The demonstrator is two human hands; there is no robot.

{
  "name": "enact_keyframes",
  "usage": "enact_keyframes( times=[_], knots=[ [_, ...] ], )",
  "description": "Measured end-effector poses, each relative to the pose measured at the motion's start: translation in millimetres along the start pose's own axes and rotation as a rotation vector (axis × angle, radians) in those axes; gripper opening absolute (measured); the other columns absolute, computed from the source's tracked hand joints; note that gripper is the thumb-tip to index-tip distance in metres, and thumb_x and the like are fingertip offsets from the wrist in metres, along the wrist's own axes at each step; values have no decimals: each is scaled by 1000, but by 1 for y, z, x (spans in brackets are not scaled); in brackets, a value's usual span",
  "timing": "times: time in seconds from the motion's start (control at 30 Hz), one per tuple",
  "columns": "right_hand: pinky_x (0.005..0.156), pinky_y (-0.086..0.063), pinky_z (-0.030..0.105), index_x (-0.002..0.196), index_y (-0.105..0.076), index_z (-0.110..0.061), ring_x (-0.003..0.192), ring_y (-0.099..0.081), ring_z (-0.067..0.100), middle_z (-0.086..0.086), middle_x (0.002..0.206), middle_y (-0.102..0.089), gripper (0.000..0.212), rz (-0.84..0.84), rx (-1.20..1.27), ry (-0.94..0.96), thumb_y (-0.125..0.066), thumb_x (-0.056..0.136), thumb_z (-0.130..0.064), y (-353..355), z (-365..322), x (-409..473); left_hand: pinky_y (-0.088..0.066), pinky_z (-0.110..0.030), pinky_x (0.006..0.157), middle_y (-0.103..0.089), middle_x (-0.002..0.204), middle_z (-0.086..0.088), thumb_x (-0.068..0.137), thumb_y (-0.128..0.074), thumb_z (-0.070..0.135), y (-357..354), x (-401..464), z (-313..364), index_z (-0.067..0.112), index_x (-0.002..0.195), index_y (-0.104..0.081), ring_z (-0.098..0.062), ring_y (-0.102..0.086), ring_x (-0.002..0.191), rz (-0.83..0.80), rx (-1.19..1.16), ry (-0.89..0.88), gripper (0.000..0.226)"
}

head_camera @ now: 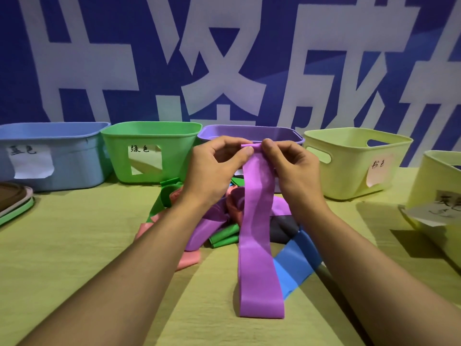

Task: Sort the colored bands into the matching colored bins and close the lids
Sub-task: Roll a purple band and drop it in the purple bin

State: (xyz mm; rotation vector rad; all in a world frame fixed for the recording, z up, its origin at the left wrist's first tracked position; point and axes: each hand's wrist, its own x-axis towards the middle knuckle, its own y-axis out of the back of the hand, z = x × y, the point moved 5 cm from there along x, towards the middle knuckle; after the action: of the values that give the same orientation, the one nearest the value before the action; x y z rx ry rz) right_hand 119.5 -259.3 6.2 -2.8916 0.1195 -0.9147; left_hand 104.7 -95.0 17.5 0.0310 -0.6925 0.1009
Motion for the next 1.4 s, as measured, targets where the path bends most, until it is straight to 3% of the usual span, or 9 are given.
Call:
enact_keyframes(
  times=[0.37, 0.5, 0.67, 0.83, 0.97, 1.07, 1.2, 1.3, 1.4],
  knots=[
    [85, -59, 31, 102, -75, -12, 93, -73, 14, 1, 97, -78, 8, -49, 0, 54, -71, 95, -13, -2, 3, -1, -60, -29, 87, -78, 105, -8, 89, -72, -5, 2, 0, -8, 5, 110, -73, -15, -74, 98, -35, -76, 70, 23],
    [81, -57, 23, 104, -73, -9, 91, -72, 10, -1, 95, -77, 11, -76, 38, 53, -68, 95, -6, -3, 1, -2, -59, -31, 89, -76, 111, -14, 88, -74, -2, 0, -1, -12, 2, 115, -71, -17, -72, 100, -60, -106, 122, 28],
    [79, -56, 19, 107, -72, -8, 91, -72, 8, 0, 96, -77, 15, -130, 44, 51, -66, 96, 0, -7, 1, -5, -60, -32, 83, -79, 91, -4, 82, -79, 25, -3, -5, -9, 11, 97, -78, -13, -73, 86, -30, -94, 160, 20],
    [84, -56, 21, 110, -71, -4, 94, -72, 10, 5, 100, -76, 16, -133, 24, 62, -66, 95, 2, -9, 2, -5, -62, -40, 79, -79, 82, -7, 85, -82, 22, 3, -1, -11, 9, 90, -80, -15, -72, 76, 81, 4, 166, 14],
    [85, -57, 26, 113, -71, -15, 98, -71, 12, 5, 105, -76, 19, -137, -5, 17, -68, 96, -6, -8, 8, -4, -63, -35, 81, -80, 86, -5, 85, -82, 14, 2, -2, -13, 14, 88, -78, -15, -74, 82, 72, -42, 191, 5],
    [95, -58, 43, 118, -71, -15, 110, -71, 22, 4, 113, -76, 22, -138, -7, -78, -68, 99, -25, -7, 11, -6, -62, -32, 82, -80, 93, -8, 84, -80, 5, 0, -3, -13, 10, 93, -77, -17, -75, 86, 38, -111, 187, 11],
    [91, -57, 58, 97, -80, -17, 96, -74, 27, 12, 94, -77, 46, -132, -113, -150, -65, 90, -60, -9, 9, -9, -61, -32, 85, -80, 92, -5, 83, -79, 0, -5, -5, -11, 11, 92, -76, -17, -75, 90, -8, -158, 172, 15],
    [76, -57, 52, 79, -78, -20, 73, -62, 19, 16, 78, -72, 44, -95, -148, -145, -69, 85, -62, -8, 9, -9, -61, -33, 87, -80, 92, -4, 81, -80, -1, -5, -4, -13, 13, 92, -77, -17, -75, 91, -10, -156, 175, 18],
    [69, -50, 40, 73, -76, -23, 70, -58, 16, 4, 71, -67, 33, -100, -107, -155, -69, 91, -50, -9, 9, -8, -61, -33, 88, -80, 93, -6, 79, -81, -4, -3, -3, -13, 11, 93, -77, -16, -74, 91, -21, -158, 171, 21]
  ],
)
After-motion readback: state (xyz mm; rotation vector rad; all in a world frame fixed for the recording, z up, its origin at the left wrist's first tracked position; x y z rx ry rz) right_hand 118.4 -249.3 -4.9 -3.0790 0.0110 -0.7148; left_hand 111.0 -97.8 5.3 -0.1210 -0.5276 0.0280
